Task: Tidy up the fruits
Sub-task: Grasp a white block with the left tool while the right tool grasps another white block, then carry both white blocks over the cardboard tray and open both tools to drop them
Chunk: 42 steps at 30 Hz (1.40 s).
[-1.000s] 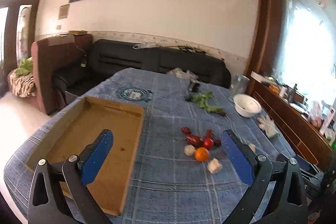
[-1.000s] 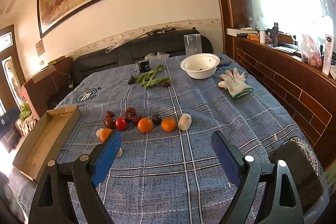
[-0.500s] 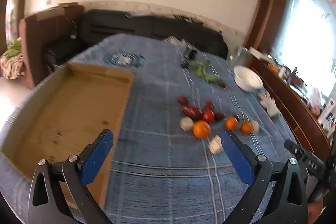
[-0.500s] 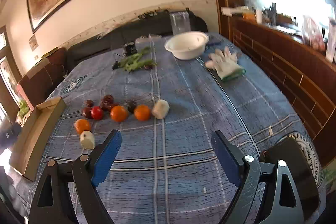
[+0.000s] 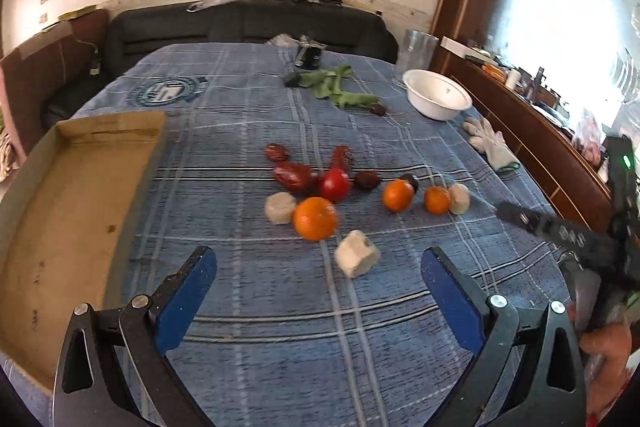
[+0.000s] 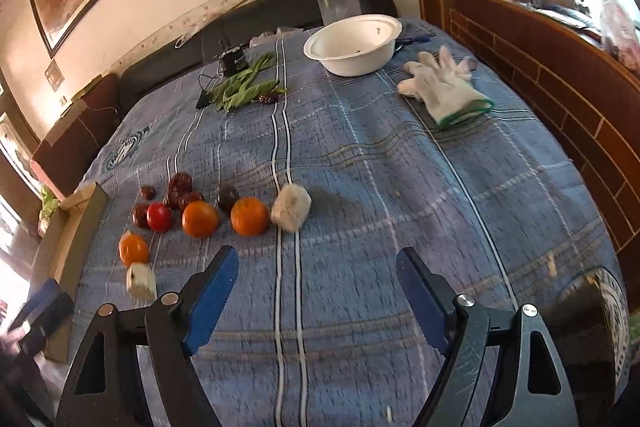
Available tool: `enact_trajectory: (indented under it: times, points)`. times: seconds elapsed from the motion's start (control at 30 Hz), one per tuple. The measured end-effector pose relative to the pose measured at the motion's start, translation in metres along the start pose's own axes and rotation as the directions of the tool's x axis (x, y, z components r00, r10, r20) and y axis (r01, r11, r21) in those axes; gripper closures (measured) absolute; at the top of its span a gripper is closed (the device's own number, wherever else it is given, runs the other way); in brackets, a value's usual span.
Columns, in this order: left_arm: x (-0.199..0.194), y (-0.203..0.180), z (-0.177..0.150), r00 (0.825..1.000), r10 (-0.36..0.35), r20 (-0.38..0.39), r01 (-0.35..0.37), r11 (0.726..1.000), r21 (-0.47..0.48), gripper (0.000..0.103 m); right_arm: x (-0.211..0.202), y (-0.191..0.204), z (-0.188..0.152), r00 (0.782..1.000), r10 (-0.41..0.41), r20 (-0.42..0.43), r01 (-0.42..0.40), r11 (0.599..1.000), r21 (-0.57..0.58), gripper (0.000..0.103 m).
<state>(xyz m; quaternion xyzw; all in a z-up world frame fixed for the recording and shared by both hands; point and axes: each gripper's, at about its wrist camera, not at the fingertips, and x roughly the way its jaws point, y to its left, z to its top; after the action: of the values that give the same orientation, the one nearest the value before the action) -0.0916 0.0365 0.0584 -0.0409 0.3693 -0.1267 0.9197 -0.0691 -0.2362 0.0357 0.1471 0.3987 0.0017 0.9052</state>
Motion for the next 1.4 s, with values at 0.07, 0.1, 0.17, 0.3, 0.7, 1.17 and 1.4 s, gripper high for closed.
enact_trajectory:
  times: [0.07, 0.1, 0.17, 0.3, 0.7, 1.17, 1.4]
  points:
    - [0.01, -0.007, 0.001, 1.0, -0.015, -0.02, 0.015, 1.0, 0.01, 0.016, 0.011, 0.0, 0.012, 1.0, 0.002, -0.003, -0.002, 1.0, 0.011, 0.027]
    - [0.016, -0.011, 0.002, 0.999, -0.03, -0.041, 0.03, 0.999, 0.013, 0.021, 0.017, 0.0, 0.015, 1.0, 0.008, -0.009, -0.007, 1.0, 0.017, 0.033]
    - [0.027, -0.017, 0.003, 0.996, -0.054, -0.076, 0.056, 0.998, 0.013, 0.028, 0.03, 0.0, 0.021, 0.999, 0.028, -0.029, -0.027, 0.999, 0.036, 0.041]
    - [0.043, -0.023, 0.001, 0.994, -0.048, -0.094, 0.051, 0.998, 0.021, 0.028, 0.047, -0.001, 0.024, 0.999, 0.034, -0.041, -0.032, 0.998, 0.058, 0.043]
    - [0.076, -0.017, -0.002, 0.982, -0.085, -0.168, 0.08, 0.996, -0.038, 0.05, 0.062, 0.003, 0.017, 0.998, 0.045, -0.054, -0.044, 0.999, 0.026, 0.043]
    - [0.049, -0.01, -0.001, 0.991, -0.097, -0.091, 0.094, 0.995, -0.034, 0.071, 0.055, 0.011, 0.01, 0.997, 0.07, -0.03, -0.07, 0.998, 0.004, 0.075]
    - [-0.003, 0.028, 0.002, 0.997, -0.08, -0.017, 0.078, 0.994, -0.081, 0.071, 0.029, 0.022, 0.004, 0.992, 0.13, -0.001, -0.13, 0.991, 0.016, 0.075]
